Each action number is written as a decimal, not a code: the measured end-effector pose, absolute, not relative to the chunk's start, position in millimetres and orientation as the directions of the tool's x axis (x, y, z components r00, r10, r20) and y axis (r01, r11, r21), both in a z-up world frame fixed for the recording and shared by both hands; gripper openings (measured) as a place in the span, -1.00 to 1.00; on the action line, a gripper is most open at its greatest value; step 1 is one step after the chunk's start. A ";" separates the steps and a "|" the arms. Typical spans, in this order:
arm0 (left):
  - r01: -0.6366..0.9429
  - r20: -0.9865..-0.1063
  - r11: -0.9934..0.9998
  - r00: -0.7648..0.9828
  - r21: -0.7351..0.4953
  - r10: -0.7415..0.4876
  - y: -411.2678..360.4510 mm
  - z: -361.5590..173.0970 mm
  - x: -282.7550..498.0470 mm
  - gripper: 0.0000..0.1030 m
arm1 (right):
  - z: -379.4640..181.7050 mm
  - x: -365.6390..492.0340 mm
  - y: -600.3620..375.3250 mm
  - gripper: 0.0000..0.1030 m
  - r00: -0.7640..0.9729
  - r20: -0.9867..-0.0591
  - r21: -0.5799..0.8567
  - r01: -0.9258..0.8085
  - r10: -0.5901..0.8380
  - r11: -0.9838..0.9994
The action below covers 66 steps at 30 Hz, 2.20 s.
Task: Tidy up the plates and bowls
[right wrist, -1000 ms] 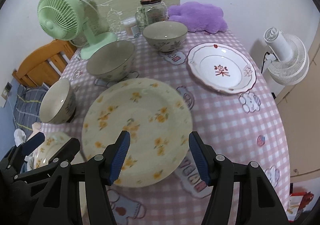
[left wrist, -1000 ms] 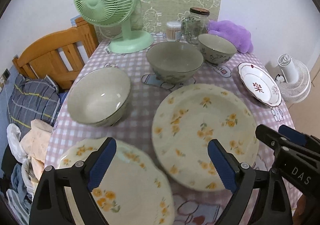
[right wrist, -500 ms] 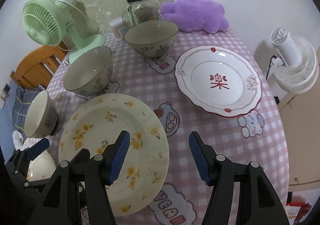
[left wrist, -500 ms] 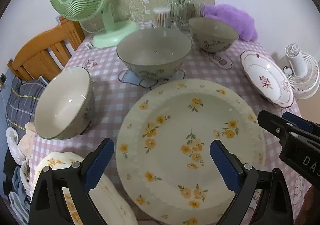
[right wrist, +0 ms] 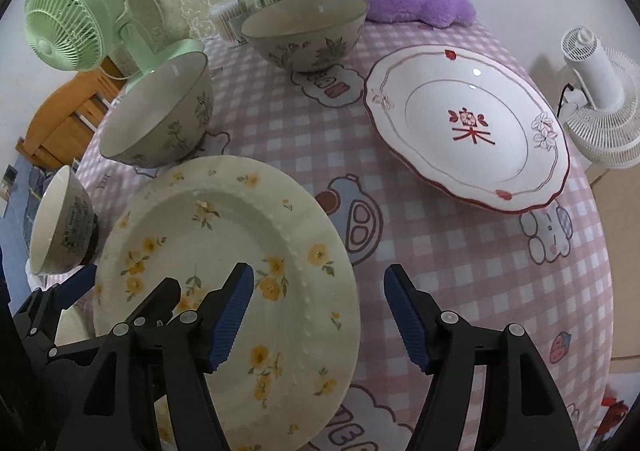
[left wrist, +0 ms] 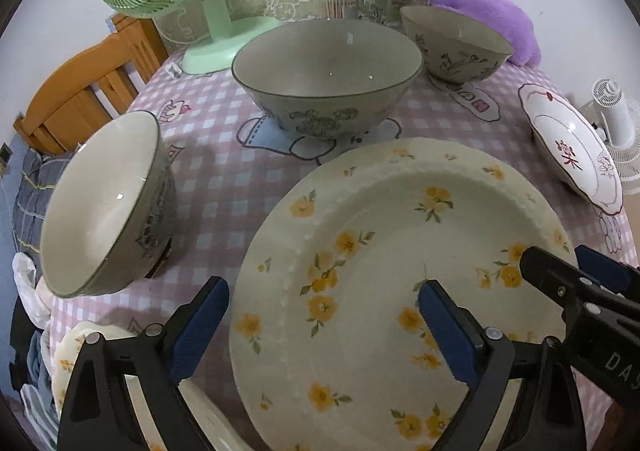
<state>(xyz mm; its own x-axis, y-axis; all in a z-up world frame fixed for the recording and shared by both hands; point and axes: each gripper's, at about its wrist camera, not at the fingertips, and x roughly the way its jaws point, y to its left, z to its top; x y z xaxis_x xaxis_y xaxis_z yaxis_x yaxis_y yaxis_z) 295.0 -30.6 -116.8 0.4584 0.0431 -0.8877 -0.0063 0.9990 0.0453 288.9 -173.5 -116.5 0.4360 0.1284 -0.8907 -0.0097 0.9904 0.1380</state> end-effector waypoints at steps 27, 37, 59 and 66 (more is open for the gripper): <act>0.099 -0.894 0.995 0.447 0.018 -0.028 -51.5 -123.4 289.0 0.70 | -128.5 289.7 -182.7 0.13 0.391 -0.917 0.076 -0.020 0.078 0.997; 0.043 -0.917 0.999 0.399 0.004 -0.013 -53.9 -119.4 285.7 0.63 | -125.4 288.5 -183.5 0.17 0.387 -0.919 0.063 -0.031 0.070 0.998; -0.003 -0.903 1.000 0.429 -0.022 -0.019 -62.1 -76.9 241.5 0.61 | -78.8 247.4 -196.1 0.17 0.428 -0.901 0.062 -0.028 0.068 0.998; 0.018 -0.888 0.999 0.457 -0.037 -0.041 -42.8 -62.2 222.0 0.61 | -59.3 226.8 -178.0 0.17 0.454 -0.890 0.045 -0.011 0.045 0.999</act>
